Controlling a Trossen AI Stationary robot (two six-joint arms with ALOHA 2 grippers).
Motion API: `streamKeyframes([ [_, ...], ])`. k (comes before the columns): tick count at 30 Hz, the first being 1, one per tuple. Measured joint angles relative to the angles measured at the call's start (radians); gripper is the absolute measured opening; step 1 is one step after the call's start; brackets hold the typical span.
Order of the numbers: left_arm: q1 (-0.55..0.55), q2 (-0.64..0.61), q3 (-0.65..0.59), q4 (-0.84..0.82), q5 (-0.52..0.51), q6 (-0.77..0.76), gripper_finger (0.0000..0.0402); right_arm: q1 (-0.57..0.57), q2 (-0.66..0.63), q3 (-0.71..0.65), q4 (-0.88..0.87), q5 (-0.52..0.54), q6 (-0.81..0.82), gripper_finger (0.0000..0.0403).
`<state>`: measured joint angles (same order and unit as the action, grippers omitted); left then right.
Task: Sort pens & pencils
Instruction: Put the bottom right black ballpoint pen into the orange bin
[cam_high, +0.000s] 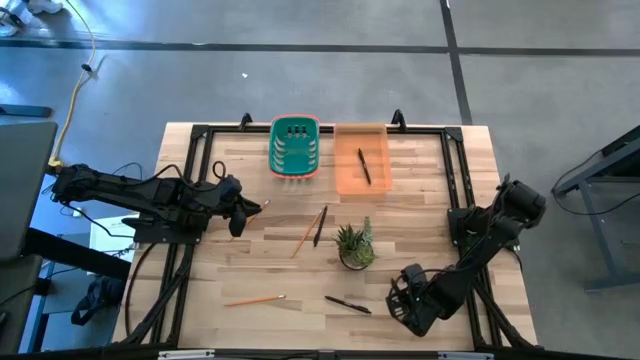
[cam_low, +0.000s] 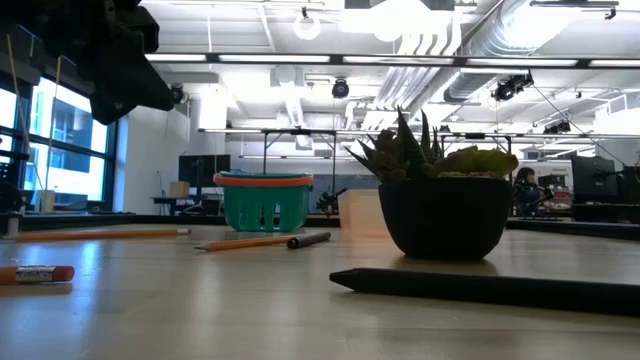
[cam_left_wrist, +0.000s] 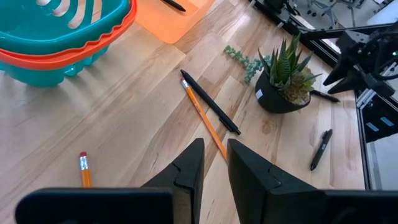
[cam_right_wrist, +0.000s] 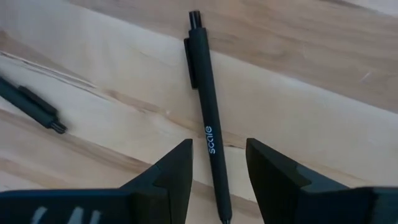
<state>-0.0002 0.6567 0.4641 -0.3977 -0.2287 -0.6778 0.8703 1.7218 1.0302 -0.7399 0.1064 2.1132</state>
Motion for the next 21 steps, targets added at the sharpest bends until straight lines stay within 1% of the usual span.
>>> streamKeyframes([
  [21, 0.0, 0.0, 0.0, 0.0, 0.0, 0.0, 0.0058, -0.022, 0.034, 0.0, 0.034, -0.036, -0.035, 0.0141],
])
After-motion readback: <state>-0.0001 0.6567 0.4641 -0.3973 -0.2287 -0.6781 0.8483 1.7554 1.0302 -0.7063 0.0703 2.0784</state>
